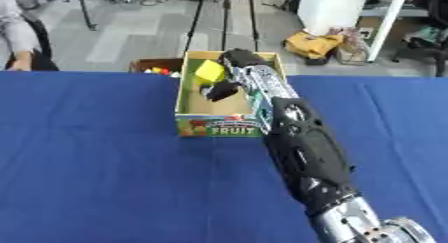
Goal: Pick up objects on the table and place them in the box.
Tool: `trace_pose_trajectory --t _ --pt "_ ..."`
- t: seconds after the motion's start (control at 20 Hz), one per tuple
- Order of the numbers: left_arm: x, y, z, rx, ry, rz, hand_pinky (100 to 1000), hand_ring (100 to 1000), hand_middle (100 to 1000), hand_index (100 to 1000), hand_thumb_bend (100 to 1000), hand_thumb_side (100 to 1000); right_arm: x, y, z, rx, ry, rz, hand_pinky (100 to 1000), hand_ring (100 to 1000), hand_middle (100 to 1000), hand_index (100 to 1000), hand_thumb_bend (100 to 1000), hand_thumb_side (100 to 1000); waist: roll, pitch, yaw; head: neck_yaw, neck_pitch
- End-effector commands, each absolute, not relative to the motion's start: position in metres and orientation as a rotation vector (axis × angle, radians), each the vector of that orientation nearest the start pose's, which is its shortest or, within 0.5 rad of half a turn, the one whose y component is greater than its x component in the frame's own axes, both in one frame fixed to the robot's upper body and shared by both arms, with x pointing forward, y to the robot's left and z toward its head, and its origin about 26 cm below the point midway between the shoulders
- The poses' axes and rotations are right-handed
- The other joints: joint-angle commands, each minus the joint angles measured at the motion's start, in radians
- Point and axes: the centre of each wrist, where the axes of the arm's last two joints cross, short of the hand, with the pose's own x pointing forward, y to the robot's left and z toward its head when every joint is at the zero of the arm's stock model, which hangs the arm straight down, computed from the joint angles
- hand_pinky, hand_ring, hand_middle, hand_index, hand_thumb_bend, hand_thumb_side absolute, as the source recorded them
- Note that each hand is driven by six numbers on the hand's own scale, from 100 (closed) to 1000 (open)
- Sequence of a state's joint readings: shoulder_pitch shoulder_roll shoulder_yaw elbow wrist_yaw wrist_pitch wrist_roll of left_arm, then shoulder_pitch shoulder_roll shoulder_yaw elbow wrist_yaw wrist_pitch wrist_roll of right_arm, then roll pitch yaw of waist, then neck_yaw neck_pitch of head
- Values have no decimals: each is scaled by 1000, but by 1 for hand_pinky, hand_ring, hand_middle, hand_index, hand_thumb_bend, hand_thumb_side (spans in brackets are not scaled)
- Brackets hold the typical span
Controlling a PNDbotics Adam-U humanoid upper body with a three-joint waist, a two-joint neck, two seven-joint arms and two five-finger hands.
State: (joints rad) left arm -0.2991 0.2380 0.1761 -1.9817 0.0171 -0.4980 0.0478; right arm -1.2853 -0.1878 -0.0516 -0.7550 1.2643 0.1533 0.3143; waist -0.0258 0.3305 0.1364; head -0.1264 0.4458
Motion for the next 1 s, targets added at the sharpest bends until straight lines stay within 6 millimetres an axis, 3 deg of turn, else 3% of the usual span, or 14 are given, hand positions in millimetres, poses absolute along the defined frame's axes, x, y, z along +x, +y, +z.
trace_pose_trajectory --t 0.05,0.75,1.0 --pt "298 291 208 -276 3436 206 615 679 849 989 219 1000 509 -161 300 -1179 -1405 1114 798 665 343 476 100 513 5 -16 3 -7 -18" --pt "299 289 209 -262 3426 213 616 678 849 989 215 1000 515 -159 276 -1238 -1260 941 800 682 371 506 100 544 7 0 24 -23 -31" --pt "299 289 209 -259 3425 212 615 678 849 988 214 1000 515 -155 271 -1260 -1216 898 805 706 463 555 100 582 6 3 26 -26 -32"
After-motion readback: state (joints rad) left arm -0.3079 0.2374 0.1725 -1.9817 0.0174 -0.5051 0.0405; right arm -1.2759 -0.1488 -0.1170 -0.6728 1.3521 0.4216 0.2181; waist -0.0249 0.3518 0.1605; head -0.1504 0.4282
